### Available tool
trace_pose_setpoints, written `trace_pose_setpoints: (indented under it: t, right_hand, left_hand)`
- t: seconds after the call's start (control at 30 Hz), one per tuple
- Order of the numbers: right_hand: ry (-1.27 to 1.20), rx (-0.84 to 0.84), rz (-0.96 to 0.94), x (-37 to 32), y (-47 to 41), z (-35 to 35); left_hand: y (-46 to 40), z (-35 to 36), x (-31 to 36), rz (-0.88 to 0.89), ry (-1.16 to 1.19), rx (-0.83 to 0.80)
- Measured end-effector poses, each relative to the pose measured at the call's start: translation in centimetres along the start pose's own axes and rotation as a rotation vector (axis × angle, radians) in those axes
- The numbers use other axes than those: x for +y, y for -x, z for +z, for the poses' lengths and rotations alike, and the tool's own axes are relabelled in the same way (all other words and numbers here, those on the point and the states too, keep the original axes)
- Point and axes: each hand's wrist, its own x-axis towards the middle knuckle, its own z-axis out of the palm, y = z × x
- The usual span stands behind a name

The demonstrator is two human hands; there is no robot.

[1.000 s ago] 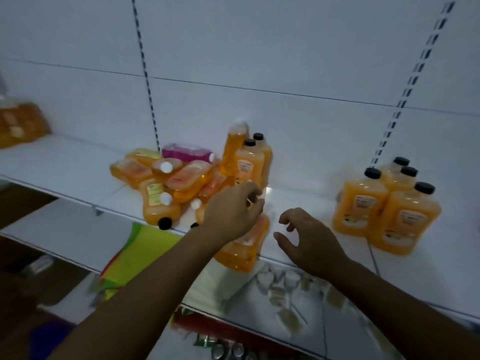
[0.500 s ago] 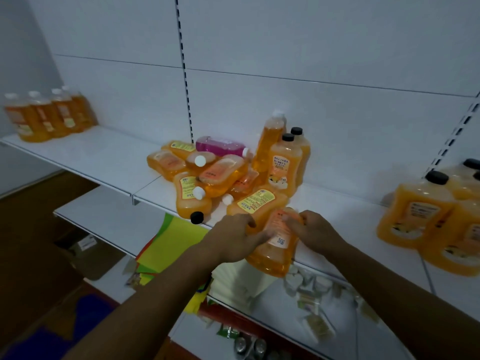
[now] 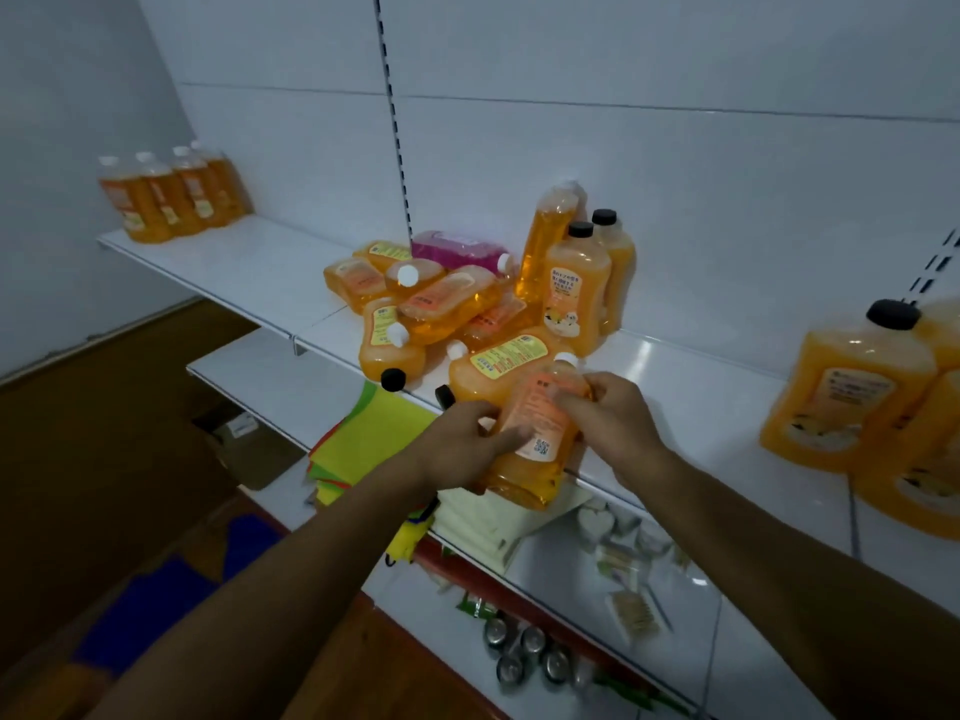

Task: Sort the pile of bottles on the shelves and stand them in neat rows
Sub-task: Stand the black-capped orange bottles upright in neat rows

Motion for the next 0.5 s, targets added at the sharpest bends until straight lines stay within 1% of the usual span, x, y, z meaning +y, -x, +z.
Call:
trace_pose_setpoints:
  t: [0.1, 0.27, 0.43, 0.5]
  right_hand:
    - [-0.043, 0.003, -0.074, -0.7, 0.8, 1.1]
    - [0.012, -0.046, -0.248, -3.9, 2.2, 5.2]
    - [0.052, -0.142, -0.395, -8.1, 2.7, 12.4]
    - [0.061, -0.17, -0.445, -9.6, 2.7, 16.1]
  left_hand:
    - [1.6, -0.4, -0.2, 0.009, 0.008, 0.073]
    - [4.9, -3.2, -1.6, 0.028, 0.043, 0.201]
    - [8.1, -9.0, -5.2, 0.027, 0.079, 0.391]
    - [9.1, -11.9, -7.0, 0.038, 0.083, 0.435]
